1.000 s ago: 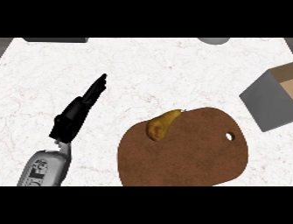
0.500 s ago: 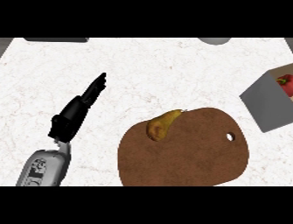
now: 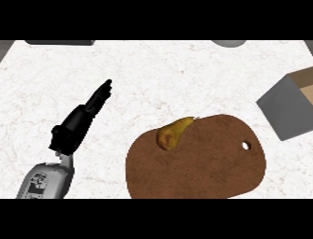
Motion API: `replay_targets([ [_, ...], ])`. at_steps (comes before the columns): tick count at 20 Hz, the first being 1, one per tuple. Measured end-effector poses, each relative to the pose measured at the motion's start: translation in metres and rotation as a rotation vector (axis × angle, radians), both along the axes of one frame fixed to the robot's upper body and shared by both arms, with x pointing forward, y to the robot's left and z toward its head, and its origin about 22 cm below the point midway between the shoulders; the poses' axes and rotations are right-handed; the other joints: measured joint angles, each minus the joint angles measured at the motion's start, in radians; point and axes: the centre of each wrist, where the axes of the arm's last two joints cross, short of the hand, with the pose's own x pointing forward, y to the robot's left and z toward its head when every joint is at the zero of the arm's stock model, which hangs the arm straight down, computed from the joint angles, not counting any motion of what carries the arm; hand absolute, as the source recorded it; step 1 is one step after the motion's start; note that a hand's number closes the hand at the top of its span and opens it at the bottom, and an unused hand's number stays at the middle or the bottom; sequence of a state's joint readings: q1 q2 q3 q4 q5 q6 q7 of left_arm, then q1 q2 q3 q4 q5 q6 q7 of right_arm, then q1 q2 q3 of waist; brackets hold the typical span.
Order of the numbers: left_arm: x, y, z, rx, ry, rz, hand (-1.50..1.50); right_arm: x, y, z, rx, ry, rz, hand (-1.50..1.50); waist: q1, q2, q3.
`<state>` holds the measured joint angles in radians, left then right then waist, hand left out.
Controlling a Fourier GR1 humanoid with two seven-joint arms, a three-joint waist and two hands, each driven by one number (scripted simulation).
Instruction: Pick the bell pepper from the cutting board and place it in the cardboard box
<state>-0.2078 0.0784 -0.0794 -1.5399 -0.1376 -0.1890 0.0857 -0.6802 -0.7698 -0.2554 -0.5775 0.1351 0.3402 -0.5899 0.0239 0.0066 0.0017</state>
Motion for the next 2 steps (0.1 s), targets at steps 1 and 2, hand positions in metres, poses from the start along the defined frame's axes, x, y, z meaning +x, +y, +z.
replay_targets([
  [1, -0.0001, -0.0011, -0.0021, 0.0, -0.001, -0.003, 0.0, 0.0002, -0.0044, 0.0041, 0.055, -0.012, -0.006, -1.5, 0.0, 0.001, 0.0],
  [2, 0.0021, -0.0015, -0.0014, 0.0, 0.0, -0.003, 0.0, -0.0025, -0.012, 0.0081, 0.106, -0.02, -0.01, -1.5, -0.002, 0.002, 0.0],
])
